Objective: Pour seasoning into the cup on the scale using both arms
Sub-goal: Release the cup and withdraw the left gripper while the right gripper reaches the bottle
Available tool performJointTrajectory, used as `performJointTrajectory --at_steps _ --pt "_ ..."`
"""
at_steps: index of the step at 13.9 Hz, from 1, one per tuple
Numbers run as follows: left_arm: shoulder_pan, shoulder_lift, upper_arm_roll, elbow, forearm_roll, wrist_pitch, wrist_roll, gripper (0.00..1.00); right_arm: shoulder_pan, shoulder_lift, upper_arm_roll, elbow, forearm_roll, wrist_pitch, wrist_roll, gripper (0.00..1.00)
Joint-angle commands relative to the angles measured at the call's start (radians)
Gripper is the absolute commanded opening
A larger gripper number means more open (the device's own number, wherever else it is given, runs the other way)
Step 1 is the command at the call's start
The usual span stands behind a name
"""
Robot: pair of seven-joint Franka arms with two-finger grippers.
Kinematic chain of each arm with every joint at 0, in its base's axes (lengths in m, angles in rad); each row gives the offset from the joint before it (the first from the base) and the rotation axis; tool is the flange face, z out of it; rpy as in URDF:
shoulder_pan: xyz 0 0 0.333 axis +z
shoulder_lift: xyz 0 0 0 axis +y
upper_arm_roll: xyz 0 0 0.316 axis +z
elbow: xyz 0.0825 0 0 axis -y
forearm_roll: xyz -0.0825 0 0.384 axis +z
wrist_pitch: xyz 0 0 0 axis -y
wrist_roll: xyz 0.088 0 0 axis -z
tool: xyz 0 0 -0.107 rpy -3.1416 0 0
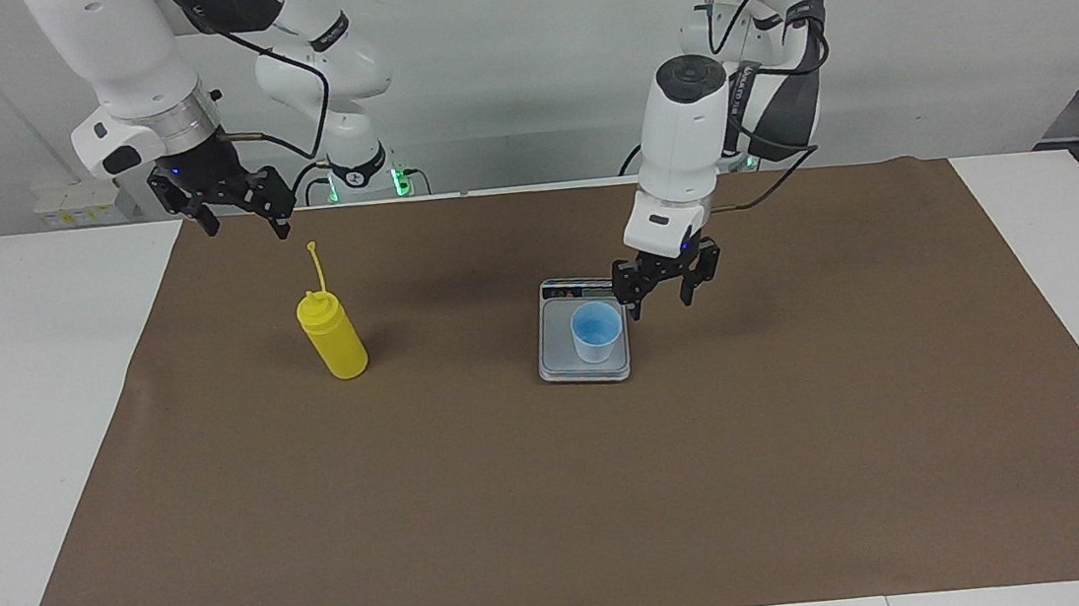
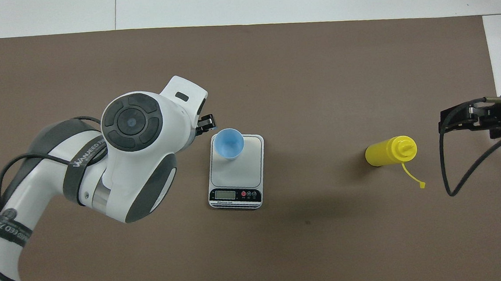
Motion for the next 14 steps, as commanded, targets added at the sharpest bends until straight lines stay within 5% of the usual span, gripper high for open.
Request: performJointTrajectory --at_steps 1,3,7,11,14 --pt "0.086 -0.061 -0.003 0.007 0.02 -0.073 0.114 1.0 -0.016 -0.011 0.004 -0.02 0.027 0.047 0.01 1.0" --pt "0.164 -0.115 -0.002 0.006 0.014 -0.134 0.26 1.0 -0.01 -0.012 0.005 -0.058 0.028 0.172 0.16 1.0" --pt "0.292 -0.177 0.004 0.036 0.006 -0.264 0.54 1.0 -0.075 0.029 0.004 -0.071 0.114 0.234 0.517 1.0" --pt "0.395 -0.173 0.004 0.119 0.006 -0.373 0.798 1.0 -0.151 0.092 0.005 -0.111 0.153 0.266 0.619 1.0" --pt "0.453 -0.177 0.006 0.124 0.008 -0.394 0.929 1.0 -0.223 0.167 0.004 -0.135 0.3 0.243 0.691 1.0"
